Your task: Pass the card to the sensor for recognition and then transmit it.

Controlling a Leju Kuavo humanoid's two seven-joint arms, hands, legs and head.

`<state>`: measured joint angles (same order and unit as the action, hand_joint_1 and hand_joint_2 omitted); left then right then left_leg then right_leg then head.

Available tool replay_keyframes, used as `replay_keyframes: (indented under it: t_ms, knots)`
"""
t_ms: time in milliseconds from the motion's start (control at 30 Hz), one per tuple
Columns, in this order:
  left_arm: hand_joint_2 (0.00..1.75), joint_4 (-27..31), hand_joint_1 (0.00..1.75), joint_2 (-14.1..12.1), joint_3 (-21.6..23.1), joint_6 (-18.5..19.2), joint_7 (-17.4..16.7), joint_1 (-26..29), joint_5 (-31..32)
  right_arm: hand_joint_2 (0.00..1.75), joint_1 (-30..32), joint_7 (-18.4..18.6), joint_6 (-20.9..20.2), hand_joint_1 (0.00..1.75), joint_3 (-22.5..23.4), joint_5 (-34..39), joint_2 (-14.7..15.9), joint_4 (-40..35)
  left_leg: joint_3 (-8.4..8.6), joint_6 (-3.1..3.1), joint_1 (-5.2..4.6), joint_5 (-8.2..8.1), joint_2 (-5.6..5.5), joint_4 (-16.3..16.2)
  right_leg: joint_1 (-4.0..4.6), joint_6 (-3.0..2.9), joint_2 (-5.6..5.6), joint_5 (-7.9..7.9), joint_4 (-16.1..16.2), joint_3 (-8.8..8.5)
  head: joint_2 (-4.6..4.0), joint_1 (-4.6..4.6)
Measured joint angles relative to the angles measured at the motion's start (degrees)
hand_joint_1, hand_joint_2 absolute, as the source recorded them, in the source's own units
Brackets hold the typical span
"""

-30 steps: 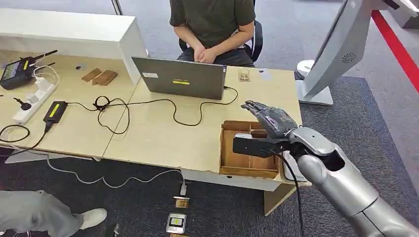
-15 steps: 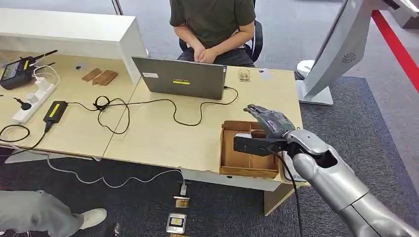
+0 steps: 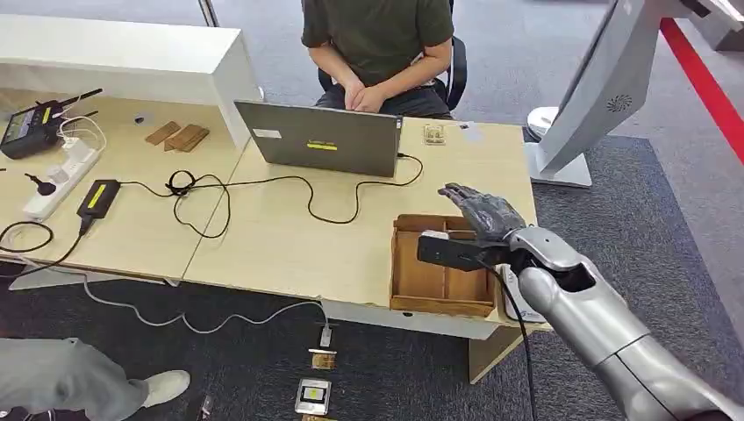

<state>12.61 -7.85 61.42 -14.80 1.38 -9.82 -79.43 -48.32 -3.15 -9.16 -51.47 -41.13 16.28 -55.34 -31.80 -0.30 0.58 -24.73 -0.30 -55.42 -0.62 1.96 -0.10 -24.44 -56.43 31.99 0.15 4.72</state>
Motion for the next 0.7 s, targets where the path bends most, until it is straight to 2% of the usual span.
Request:
replay_keyframes:
  t_ms: [467, 700]
  knots:
    - [0.0, 0.0, 0.0, -0.26, 0.0, 0.04, -0.06, 0.02, -0.22, 1.75, -0.76, -0.04, 0.7, 0.0, -0.02, -0.15, -0.42, 2.49, 0.01, 0.0, 0.0, 0.0, 0.01, 0.0, 0.0, 0.0, 0.0, 0.0, 0.0, 0.0, 0.0, 0.02]
    - [0.0, 0.0, 0.0, -0.26, 0.0, -1.31, -1.62, 0.02, -0.26, 1.75, -1.15, -1.23, 1.22, 0.0, -0.02, -1.14, -0.55, 3.41, 0.01, 0.0, 0.0, 0.0, 0.01, 0.0, 0.0, 0.0, 0.0, 0.0, 0.0, 0.0, 0.0, 0.0]
